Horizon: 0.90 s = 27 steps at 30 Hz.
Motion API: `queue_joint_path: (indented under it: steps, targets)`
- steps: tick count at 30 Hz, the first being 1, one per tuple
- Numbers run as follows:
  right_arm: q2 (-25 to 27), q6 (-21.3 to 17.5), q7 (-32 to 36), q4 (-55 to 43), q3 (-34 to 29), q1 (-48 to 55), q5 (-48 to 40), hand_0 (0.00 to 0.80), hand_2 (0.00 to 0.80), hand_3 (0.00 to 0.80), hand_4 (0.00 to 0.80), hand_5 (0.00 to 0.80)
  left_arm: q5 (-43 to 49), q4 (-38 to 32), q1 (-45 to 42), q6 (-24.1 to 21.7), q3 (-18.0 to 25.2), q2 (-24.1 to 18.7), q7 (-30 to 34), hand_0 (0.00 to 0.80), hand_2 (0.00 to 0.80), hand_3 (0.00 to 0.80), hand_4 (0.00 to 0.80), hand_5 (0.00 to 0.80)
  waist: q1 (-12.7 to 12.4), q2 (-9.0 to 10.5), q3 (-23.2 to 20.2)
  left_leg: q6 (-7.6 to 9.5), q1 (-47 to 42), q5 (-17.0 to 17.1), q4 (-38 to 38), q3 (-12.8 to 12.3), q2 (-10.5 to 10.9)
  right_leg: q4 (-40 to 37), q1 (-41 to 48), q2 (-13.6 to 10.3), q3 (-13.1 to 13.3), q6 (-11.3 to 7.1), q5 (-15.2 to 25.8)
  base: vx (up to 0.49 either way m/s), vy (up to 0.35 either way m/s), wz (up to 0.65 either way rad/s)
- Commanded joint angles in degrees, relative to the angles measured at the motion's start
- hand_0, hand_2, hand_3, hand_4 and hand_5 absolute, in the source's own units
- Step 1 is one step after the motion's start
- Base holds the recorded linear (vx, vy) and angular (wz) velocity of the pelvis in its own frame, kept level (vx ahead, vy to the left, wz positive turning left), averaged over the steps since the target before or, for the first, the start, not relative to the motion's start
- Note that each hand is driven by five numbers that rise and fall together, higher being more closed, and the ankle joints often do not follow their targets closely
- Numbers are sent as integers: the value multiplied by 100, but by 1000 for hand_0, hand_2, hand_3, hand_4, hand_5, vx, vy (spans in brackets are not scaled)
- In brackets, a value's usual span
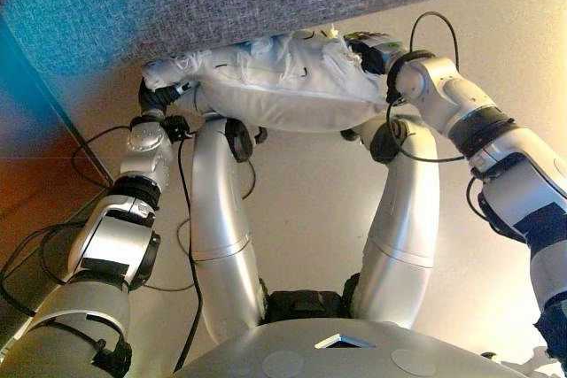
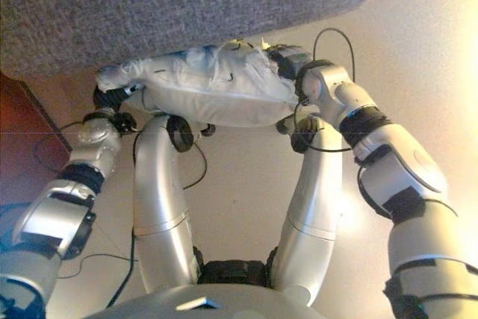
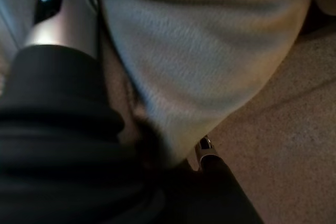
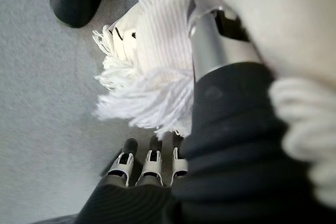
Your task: Pick up the cushion and take it to the sofa
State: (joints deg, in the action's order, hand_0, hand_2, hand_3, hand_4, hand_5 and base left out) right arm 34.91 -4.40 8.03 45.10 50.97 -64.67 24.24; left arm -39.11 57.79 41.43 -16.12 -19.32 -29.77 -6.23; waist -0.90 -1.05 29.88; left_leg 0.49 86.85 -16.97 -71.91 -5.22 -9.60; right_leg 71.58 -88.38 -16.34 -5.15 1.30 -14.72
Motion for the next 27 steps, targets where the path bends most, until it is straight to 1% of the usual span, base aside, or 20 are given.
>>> queue_joint_path:
  steps: [1,3,4,5,6,8,9,10,11,15,18,25,27]
  targets:
    - [-30,-345,24,-505,401,-207,83,0,0,0,0,0,-11,-243,394,-352,7,225,0,0,0,0,0,0,26,-293,-8,-387,-275,-159,58,334,25,-209,436,-1,451,-200,-168,17,-42,8]
    - [-65,-287,-48,-546,403,-225,-90,0,0,0,0,0,-16,-244,369,-399,14,251,-3,0,0,0,0,0,23,-304,-8,-395,-259,-160,60,336,15,-202,422,2,446,-191,-187,16,-26,7]
    - [-84,-297,-101,-525,380,-213,-162,207,207,207,207,207,-11,-235,352,-428,25,262,8,0,0,0,0,0,22,-310,-8,-395,-254,-161,58,333,14,-194,410,-2,445,-190,-191,0,0,0]
    - [-114,-286,-145,-512,355,-189,-224,455,455,455,455,455,-10,-226,339,-458,33,283,9,0,0,0,0,0,25,-314,-8,-396,-253,-164,53,331,10,-189,404,-7,443,-189,-194,0,0,0]
    - [-136,-240,-175,-534,335,-172,-317,800,800,800,800,800,-8,-234,325,-469,42,297,6,0,0,0,0,0,26,-317,-8,-399,-251,-168,43,333,-1,-165,392,-14,443,-189,-204,0,0,0]
    - [-159,-206,-277,-574,254,-98,-506,800,800,800,800,800,-14,-267,286,-500,59,308,31,0,0,0,0,0,32,-323,-8,-409,-244,-178,17,323,-9,-138,375,-20,430,-184,-217,0,0,0]
    - [-178,-179,-348,-599,203,-51,-597,800,800,800,800,800,1,-296,267,-512,73,318,37,489,489,489,489,489,33,-327,-8,-415,-235,-185,-1,316,-20,-120,365,-30,420,-181,-227,0,0,0]
    - [-219,-145,-410,-612,141,-5,-672,800,800,800,800,800,2,-315,254,-542,75,338,39,671,671,671,671,671,37,-328,-8,-419,-235,-196,-14,311,-31,-105,359,-35,412,-181,-238,0,0,0]
    - [-243,-113,-442,-625,92,26,-734,800,800,800,800,800,-14,-324,245,-578,76,349,62,800,800,800,800,800,41,-325,-8,-423,-230,-208,-39,311,-38,-90,352,-37,410,-180,-243,0,0,0]
    - [-270,20,-548,-653,-91,190,-984,800,800,800,800,800,-16,-436,190,-646,97,386,17,800,800,800,800,800,72,-330,-8,-424,-226,-251,-83,292,-58,-88,339,-24,422,-188,-242,0,0,0]
    - [-256,189,-593,-643,-202,313,-1287,800,800,800,800,800,-30,-478,166,-640,126,401,10,800,800,800,800,800,96,-329,-8,-425,-223,-281,-151,278,-84,-53,334,-31,437,-187,-246,0,0,0]
    - [-341,253,-724,-464,-656,565,-2155,800,800,800,800,800,-98,-577,150,-615,189,382,117,800,800,800,800,800,119,-328,-8,-434,-265,-319,-185,256,-120,-39,350,-50,449,-204,-228,0,0,0]
    - [-361,196,-737,-435,-791,650,-2228,800,800,800,800,800,-121,-649,128,-638,187,390,127,800,800,800,800,800,122,-318,-8,-433,-334,-312,-128,248,-128,-108,413,-43,432,-217,-195,0,0,0]
